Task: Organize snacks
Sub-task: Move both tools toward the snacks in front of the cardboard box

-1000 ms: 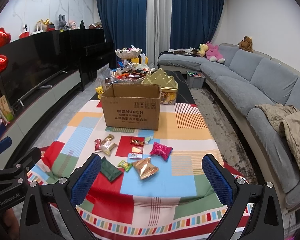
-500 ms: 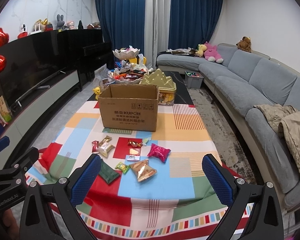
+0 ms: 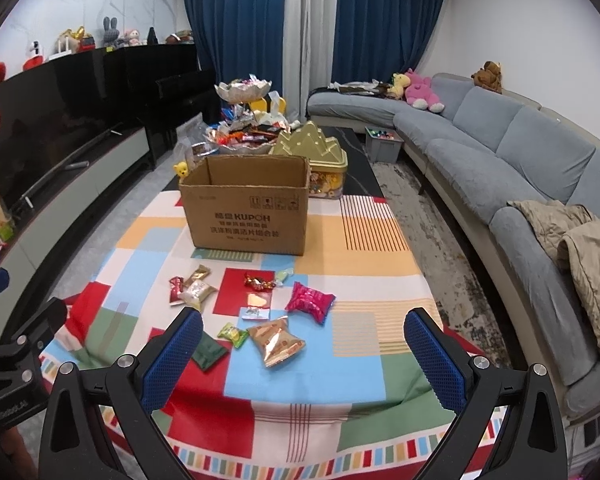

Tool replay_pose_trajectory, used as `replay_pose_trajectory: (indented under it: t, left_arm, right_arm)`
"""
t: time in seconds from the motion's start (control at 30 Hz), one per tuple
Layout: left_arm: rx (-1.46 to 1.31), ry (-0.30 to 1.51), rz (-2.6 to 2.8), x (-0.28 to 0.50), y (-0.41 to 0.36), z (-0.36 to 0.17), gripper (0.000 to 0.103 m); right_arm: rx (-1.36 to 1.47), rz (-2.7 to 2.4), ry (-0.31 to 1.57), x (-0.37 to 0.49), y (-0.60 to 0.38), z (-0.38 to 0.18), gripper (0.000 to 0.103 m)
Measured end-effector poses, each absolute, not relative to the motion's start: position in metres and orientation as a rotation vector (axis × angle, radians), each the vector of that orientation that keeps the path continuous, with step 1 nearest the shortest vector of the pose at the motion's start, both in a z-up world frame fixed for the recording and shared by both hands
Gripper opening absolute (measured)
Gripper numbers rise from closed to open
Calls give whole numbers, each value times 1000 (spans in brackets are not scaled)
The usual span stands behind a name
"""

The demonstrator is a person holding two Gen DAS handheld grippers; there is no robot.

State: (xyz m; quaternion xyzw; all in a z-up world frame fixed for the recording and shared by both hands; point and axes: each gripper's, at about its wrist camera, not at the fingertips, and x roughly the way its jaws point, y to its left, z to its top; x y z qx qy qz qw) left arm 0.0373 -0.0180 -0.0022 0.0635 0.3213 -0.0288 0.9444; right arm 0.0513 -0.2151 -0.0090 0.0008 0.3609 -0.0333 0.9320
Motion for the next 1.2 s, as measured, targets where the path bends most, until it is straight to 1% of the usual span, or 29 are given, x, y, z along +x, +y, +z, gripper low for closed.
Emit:
replay_pose_trajectory:
  t: [0.6, 1.2]
  left_arm:
    - [155, 813, -124, 90, -29, -40, 103]
    - [208, 1046, -258, 130, -45, -100, 103]
  right_arm:
    - [-33, -54, 863, 98, -216, -40, 102]
    - [-88, 13, 1029, 142, -206, -85, 102]
